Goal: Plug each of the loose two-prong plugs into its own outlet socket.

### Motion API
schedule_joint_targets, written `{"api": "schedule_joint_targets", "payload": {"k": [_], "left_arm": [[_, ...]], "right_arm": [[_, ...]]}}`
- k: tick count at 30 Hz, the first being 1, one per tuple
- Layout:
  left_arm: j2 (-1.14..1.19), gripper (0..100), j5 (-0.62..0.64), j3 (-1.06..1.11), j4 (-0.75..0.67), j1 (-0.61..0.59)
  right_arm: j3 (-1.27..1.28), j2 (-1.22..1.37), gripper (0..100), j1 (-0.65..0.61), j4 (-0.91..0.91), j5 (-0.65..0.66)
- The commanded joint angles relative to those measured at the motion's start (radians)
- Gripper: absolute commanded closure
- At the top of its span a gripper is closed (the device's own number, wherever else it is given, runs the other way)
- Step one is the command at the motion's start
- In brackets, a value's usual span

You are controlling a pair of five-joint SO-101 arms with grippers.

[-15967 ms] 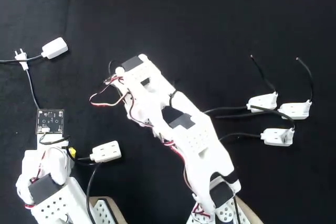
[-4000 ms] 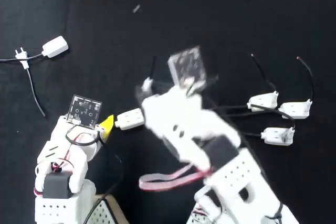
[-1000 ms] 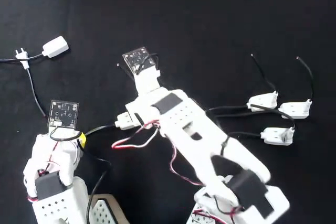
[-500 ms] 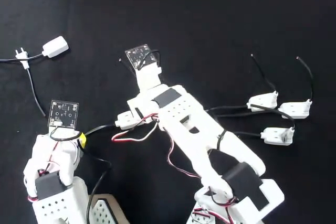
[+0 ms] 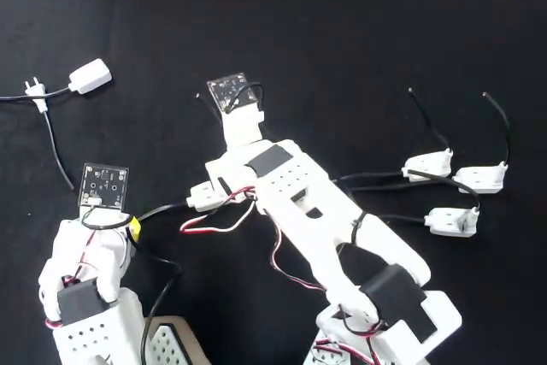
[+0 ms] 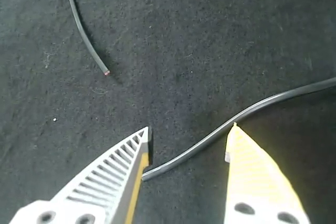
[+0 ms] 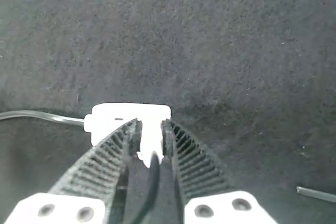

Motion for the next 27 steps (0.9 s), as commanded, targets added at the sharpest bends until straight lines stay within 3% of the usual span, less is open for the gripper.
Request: {"api": "schedule_joint_targets", "payload": {"k": [1, 15, 24, 27], "left_arm": [[-0.005, 76, -0.011, -0.005, -0.02, -0.004], [-0.005, 76, -0.012, -0.005, -0.02, -0.004], [-0.005, 76, -0.012, 0.004, -0.021, -0.004], [-0.005, 76, -0.012, 0.004, -0.021, -0.004]], "right_arm": [[-0.013, 0.001, 98.7, -0.018, -0.014, -0.029], [-0.133, 0.246, 98.7, -0.081, 0.041, -0.031], [-0.156, 0.274, 98.7, -0.117, 0.092, -0.023], [-0.156, 0.274, 98.7, -0.106, 0.107, 0.035]]}}
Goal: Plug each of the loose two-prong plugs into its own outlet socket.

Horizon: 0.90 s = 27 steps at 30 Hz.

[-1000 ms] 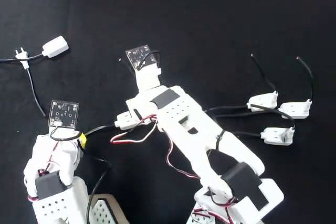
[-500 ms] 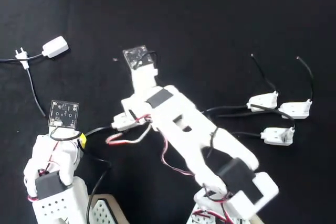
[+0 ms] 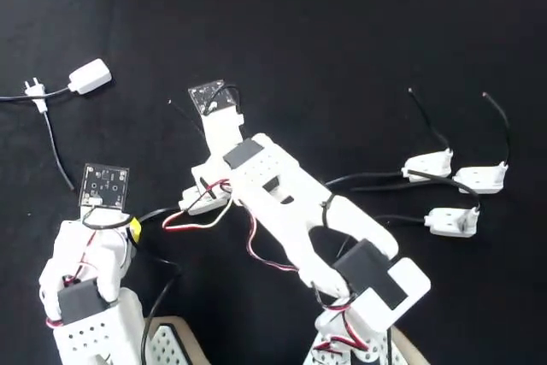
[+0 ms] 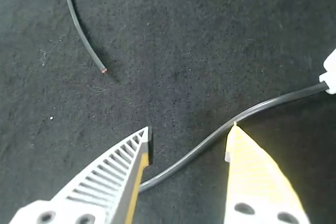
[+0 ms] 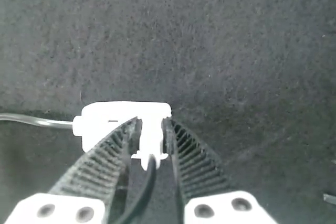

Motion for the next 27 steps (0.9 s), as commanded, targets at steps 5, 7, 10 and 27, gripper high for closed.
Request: {"api": "schedule_joint_targets", "payload": {"k": [5, 7, 10, 27], "left_arm": [[-0.005, 76, -0.012, -0.001, -0.035, -0.004], [-0.005, 76, -0.012, 0.018, -0.06, -0.004], [-0.005, 76, -0.012, 0.022, -0.068, -0.004], [-0.005, 76, -0.012, 0.025, -0.069, -0.004]], "right_arm": [[-0.001, 0.027, 98.7, 0.044, 0.046, 0.216], [-0.004, 0.027, 98.7, 0.092, 0.049, 0.273], [-0.004, 0.027, 98.7, 0.187, 0.051, 0.351], [-0.213, 0.036, 98.7, 0.904, 0.04, 0.76]]}}
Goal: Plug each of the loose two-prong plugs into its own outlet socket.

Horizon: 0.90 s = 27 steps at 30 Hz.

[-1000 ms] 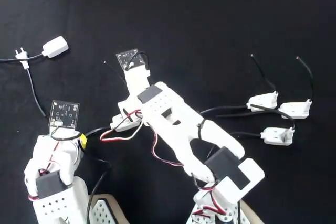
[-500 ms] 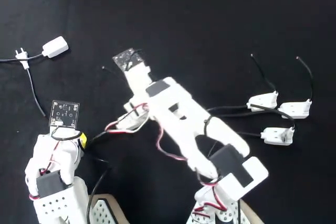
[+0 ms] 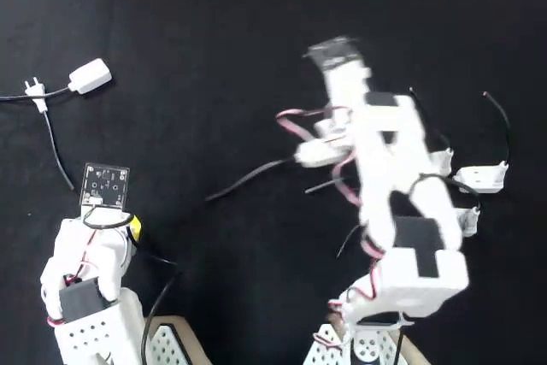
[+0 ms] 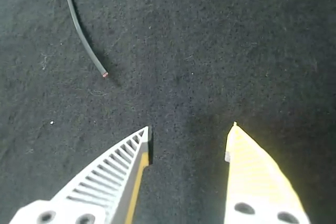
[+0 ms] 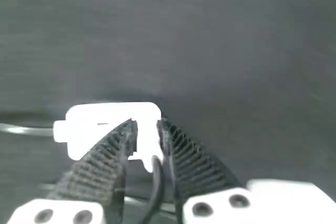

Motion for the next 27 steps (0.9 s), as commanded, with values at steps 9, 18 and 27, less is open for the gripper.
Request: {"api": "schedule_joint_targets", "payload": {"k": [9, 18, 27], "left_arm": [[-0.005, 76, -0.012, -0.004, -0.02, -0.004], [-0.005, 76, -0.014, -0.005, -0.02, -0.004], [-0.005, 76, -0.014, -0.002, -0.021, -0.002]], "right_arm": [[-0.087, 0.044, 98.6, 0.273, -0.126, 0.17], [-0.093, 0.028, 66.9, 0.226, -0.026, 0.164], [-0.278, -0.252, 54.6, 0.121, 0.324, 0.052]]}}
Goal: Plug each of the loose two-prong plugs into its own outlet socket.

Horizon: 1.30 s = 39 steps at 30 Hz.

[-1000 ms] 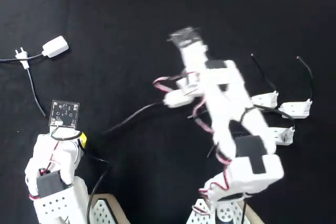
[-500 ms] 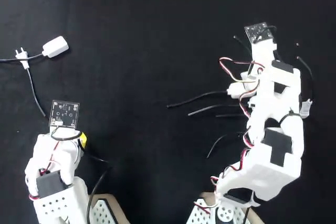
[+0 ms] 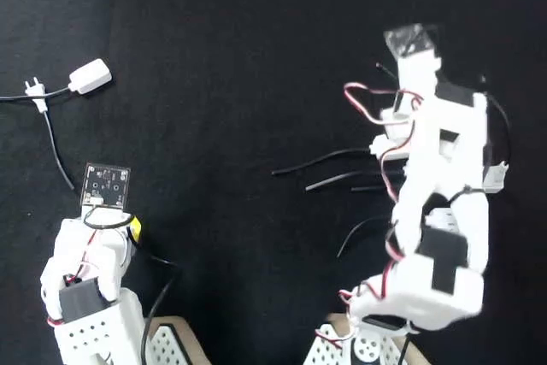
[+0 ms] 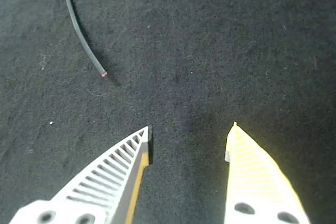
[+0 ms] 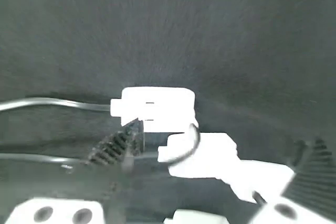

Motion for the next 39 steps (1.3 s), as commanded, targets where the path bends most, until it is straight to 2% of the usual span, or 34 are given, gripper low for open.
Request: {"api": "schedule_joint_targets", "payload": {"k": [1, 3, 8, 10, 13, 14, 15, 17, 23, 26, 30, 34, 39], "left_arm": [[-0.005, 76, -0.006, -0.005, -0.021, -0.002], [-0.005, 76, -0.006, -0.004, -0.021, -0.002], [-0.005, 76, -0.006, -0.004, -0.021, 0.007], [-0.005, 76, -0.006, -0.004, -0.02, 0.022], [-0.005, 76, -0.002, -0.004, -0.021, 0.016], [-0.005, 76, -0.002, -0.004, -0.021, 0.015], [-0.005, 76, 0.0, -0.004, -0.021, 0.015], [-0.005, 76, 0.0, -0.007, -0.023, 0.015], [-0.003, 76, -0.005, -0.059, -0.044, -0.002], [0.0, 76, -0.005, -0.157, -0.084, -0.064], [0.089, 76, -0.005, -0.325, -0.117, -0.122], [0.407, 76, -0.005, -0.473, -0.275, -0.136], [0.973, 76, -0.072, -0.825, -0.358, -0.108]], "right_arm": [[-0.142, -0.15, 55.5, -0.06, 0.14, -0.025], [-0.219, -0.202, 57.9, -0.1, 0.216, -0.048], [-0.506, -0.269, 68.7, -0.199, 0.399, -0.212], [-0.641, -0.263, 77.0, -0.244, 0.471, -0.245], [-0.78, -0.226, 97.3, -0.351, 0.566, -0.328], [-0.799, -0.213, 98.9, -0.393, 0.589, -0.356], [-0.8, -0.199, 95.5, -0.44, 0.605, -0.382], [-0.771, -0.17, 93.7, -0.529, 0.614, -0.417], [-0.601, -0.102, 98.5, -0.744, 0.566, -0.431], [-0.526, -0.102, 98.5, -0.76, 0.529, -0.433], [-0.412, -0.104, 98.6, -0.701, 0.485, -0.502], [-0.231, -0.111, 98.6, -0.658, 0.379, -0.506], [0.094, -0.249, 98.6, -0.661, 0.172, -0.502]]}}
